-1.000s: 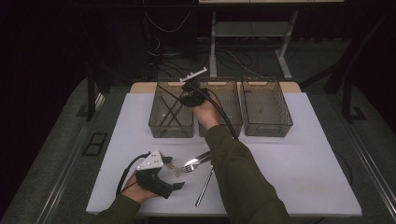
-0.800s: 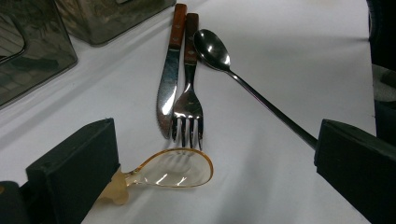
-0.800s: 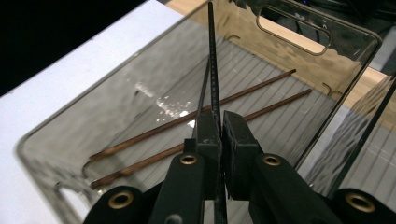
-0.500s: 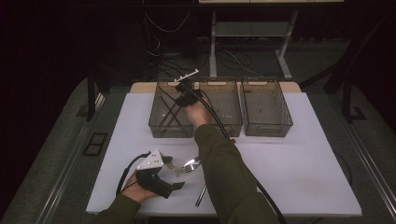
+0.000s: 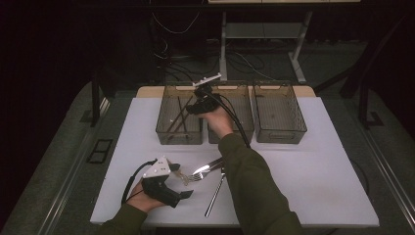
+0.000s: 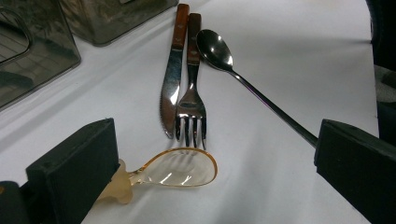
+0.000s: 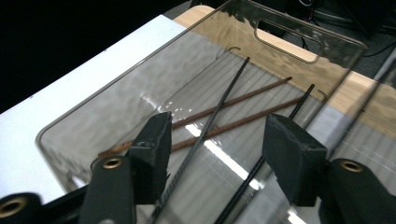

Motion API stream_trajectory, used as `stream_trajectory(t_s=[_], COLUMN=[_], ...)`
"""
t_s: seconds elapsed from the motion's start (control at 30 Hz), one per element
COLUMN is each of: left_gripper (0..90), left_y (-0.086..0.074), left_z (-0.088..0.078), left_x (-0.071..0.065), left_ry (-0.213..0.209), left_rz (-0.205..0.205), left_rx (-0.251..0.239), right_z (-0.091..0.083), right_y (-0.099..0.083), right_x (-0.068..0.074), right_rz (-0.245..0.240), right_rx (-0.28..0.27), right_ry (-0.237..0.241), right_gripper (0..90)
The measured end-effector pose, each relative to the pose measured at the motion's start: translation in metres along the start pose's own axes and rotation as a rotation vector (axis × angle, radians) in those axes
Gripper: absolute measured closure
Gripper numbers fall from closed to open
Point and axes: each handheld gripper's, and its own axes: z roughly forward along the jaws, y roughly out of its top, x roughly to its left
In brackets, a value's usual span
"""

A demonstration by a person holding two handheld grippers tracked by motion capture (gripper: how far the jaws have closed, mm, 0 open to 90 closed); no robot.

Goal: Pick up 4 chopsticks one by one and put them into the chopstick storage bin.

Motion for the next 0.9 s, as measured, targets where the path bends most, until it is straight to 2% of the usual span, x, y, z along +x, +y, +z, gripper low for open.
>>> stream_trajectory(t_s=[0.37,0.53,0.8,0.9], left_gripper=[0.0,0.0,0.0,0.0], left_y=[-0.001,-0.001,-0.002,-0.002], left_z=[0.002,0.001,0.003,0.002], left_x=[-0.002,-0.002,-0.002,-0.002], left_ry=[0.001,0.007,0.008,0.011], left_rz=[-0.010,-0.021,-0.016,-0.010], left_rx=[-0.002,0.003,0.015,0.018], right_z=[-0.045,-0.065,-0.093,-0.100], right_y=[-0.035,-0.053,-0.086,-0.098], right_x=[-0.015,-0.022,-0.035,-0.041], right_rz=[-0.035,-0.033,-0.015,-0.020], right_rx=[-0.063,-0.098,-0.113,-0.105], right_ry=[0.060,0.080,0.106,0.092], right_gripper=[28.2,26.8,25.1,25.1])
